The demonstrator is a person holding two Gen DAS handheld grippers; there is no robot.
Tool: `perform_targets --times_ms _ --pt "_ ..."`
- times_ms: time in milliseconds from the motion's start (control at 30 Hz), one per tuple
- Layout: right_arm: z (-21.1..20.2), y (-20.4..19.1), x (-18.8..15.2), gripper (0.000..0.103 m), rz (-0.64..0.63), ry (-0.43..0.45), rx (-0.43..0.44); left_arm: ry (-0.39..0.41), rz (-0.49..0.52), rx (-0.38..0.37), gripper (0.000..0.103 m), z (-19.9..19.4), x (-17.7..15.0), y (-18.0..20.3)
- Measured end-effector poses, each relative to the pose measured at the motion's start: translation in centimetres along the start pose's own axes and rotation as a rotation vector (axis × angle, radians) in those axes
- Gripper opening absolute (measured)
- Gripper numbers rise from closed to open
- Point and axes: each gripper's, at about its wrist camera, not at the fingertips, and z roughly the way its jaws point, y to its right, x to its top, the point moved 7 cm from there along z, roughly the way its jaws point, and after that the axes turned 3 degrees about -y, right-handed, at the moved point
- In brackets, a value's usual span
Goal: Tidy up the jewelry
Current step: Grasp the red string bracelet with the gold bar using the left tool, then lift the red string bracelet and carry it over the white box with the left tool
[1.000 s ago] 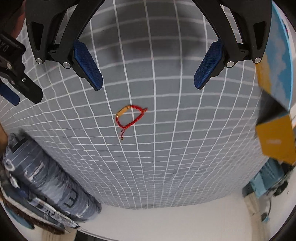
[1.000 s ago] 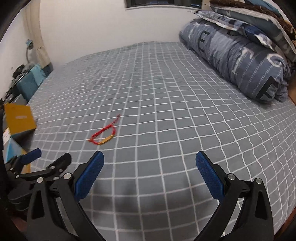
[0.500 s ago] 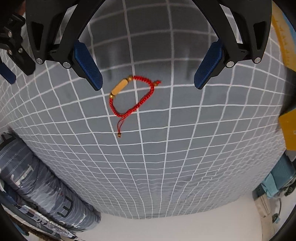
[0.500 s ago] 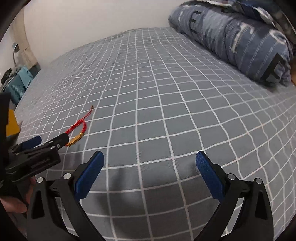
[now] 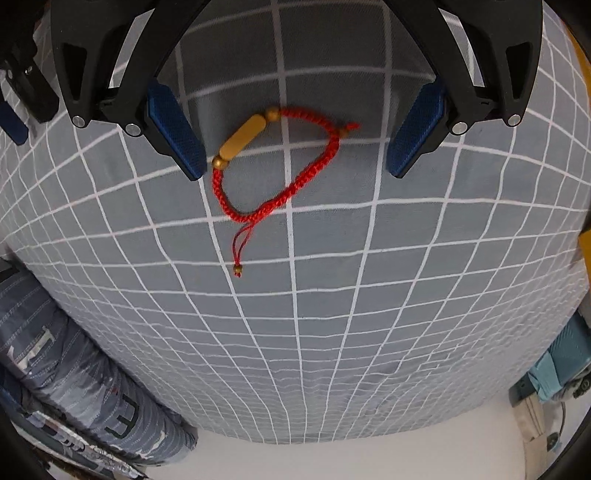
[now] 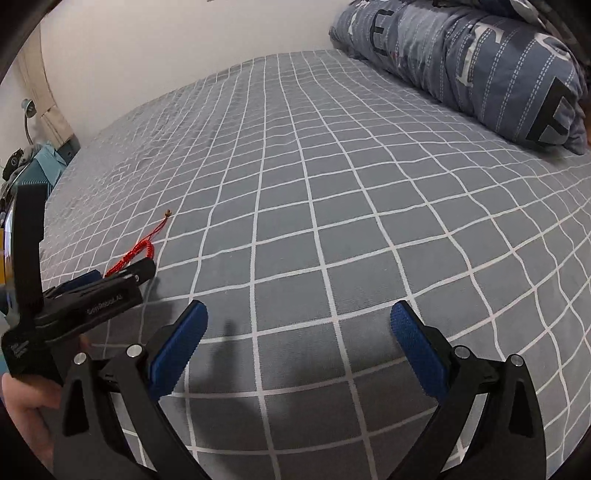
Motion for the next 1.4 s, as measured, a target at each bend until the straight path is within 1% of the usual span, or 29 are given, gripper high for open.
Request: perform_targets --times_ms 67,133,167,200,233,267,300,333,400,433,500,700,767,1000,1233,1400 --pt "0.1 0.1 0.0 0.095 0.0 0.001 -0.003 -0.004 -0.007 0.004 0.091 0.3 0.1 0.0" --pt "0.4 0.4 0.0 0.095 0.0 -0.001 -0.008 -0.002 -0.008 0.019 0.073 0.4 0.2 -0.1" --pt "0.5 0.5 0.0 0.095 0.002 -0.002 -0.01 -0.003 -0.006 0.023 0.068 0.5 0.2 -0.1" --pt "0.5 0.7 0.1 0.095 0.006 -0.002 -0.012 -0.002 -0.004 0.031 0.061 0.4 0.2 -0.1" --pt "0.6 0.8 0.1 0.095 0.01 -0.003 -0.012 -0.002 -0.003 0.038 0.052 0.3 0.2 -0.2" --pt "0.7 0.8 0.0 0.095 0.011 -0.005 -0.011 -0.005 0.002 0.043 0.047 0.3 0.2 -0.2" --pt "0.7 0.8 -0.1 0.095 0.013 -0.008 -0.01 -0.01 0.008 0.032 0.034 0.2 0.1 -0.1" --pt "0.8 0.8 -0.1 0.095 0.013 -0.008 -0.01 -0.014 0.013 0.028 0.026 0.1 0.0 -0.1" --pt "0.6 0.6 0.0 0.095 0.009 -0.008 -0.01 -0.013 0.013 0.024 0.012 -0.2 0.0 -0.1" --pt "0.5 0.5 0.0 0.095 0.007 -0.006 -0.01 -0.011 0.015 0.018 0.009 -0.4 -0.1 -0.1" --pt "0.3 0.4 0.0 0.095 0.004 -0.003 -0.007 -0.008 0.023 0.015 0.008 -0.7 -0.1 0.1" --pt "-0.7 -0.1 0.0 0.095 0.004 0.005 -0.013 -0.019 0.024 -0.031 0.008 -2.1 -0.5 0.4" --pt "-1.3 -0.4 0.1 0.095 0.005 0.012 -0.011 -0.009 0.037 -0.024 0.008 -3.0 -0.8 0.5" --pt "-4.1 -2.0 0.2 0.095 -0.013 0.042 -0.002 0.001 0.047 -0.044 0.008 -6.4 -2.0 0.0" --pt "-6.9 -3.9 -0.2 0.095 -0.041 0.06 0.002 0.033 0.035 -0.035 0.008 -10.2 -3.9 -1.7" --pt "-8.8 -5.6 -0.8 0.095 -0.06 0.072 0.009 0.06 0.03 -0.013 0.008 -12.9 -4.9 -3.1"
